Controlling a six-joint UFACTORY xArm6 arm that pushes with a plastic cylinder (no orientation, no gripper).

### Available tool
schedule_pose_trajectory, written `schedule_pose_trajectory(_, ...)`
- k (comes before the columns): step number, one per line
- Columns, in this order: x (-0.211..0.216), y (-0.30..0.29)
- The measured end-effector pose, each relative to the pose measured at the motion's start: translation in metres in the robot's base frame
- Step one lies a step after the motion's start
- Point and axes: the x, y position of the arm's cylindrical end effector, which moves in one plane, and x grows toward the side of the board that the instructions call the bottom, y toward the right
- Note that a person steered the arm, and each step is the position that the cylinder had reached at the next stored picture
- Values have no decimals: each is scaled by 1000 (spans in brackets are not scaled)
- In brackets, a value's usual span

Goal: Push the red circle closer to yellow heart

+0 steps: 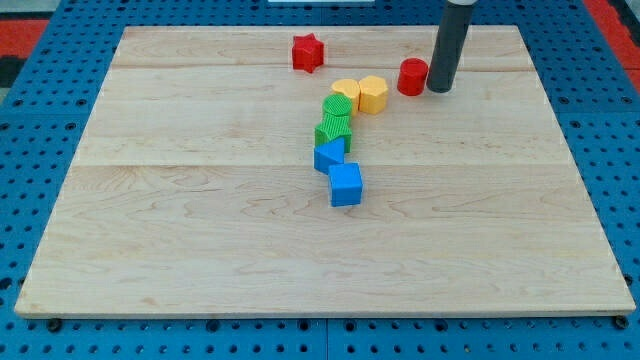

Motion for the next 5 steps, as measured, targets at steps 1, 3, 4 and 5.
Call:
schedule_pose_trajectory(1, -19, 0)
schedule_pose_trajectory(3, -10, 15)
schedule_pose_trajectory(4, 0, 6)
schedule_pose_trajectory(5, -8, -36)
